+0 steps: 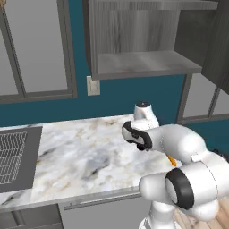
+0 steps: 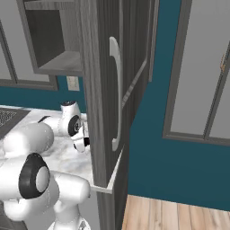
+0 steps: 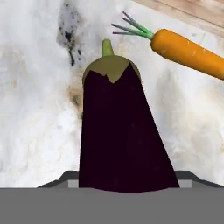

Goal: Pick the carrot, eggplant from the counter and place them in the cabinet. Then close the cabinet.

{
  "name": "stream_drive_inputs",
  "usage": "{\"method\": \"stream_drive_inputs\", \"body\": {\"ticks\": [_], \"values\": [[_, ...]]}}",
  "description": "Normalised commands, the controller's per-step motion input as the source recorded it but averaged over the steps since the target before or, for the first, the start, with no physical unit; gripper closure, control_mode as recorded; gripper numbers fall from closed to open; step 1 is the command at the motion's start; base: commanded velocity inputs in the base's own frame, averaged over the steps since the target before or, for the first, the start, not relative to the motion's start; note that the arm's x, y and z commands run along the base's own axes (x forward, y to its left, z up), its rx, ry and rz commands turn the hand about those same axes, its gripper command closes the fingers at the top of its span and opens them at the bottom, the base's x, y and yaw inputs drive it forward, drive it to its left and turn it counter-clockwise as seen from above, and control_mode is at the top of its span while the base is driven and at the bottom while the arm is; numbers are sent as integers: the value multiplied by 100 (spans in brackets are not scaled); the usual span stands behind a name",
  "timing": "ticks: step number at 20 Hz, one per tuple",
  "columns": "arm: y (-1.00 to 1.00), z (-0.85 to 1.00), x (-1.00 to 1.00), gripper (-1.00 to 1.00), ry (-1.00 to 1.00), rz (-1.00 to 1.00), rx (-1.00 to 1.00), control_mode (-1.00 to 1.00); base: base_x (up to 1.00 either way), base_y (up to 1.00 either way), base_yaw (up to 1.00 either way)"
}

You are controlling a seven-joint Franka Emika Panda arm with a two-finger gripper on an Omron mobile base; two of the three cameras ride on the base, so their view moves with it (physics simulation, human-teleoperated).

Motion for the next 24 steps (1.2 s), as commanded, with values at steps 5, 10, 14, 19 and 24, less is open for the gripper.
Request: {"method": "stream_drive_inputs", "body": {"ticks": [5,10,14,19,24], "values": [[31,100,-69,100,-46,0,-25,-100,0,0,0],[8,100,-47,100,-26,1,-28,-100,0,0,0],[0,100,-22,100,-18,0,-14,-100,0,0,0],[-13,100,-13,100,-7,3,-12,-100,0,0,0],[-25,100,0,100,1,8,-6,-100,0,0,0]]}}
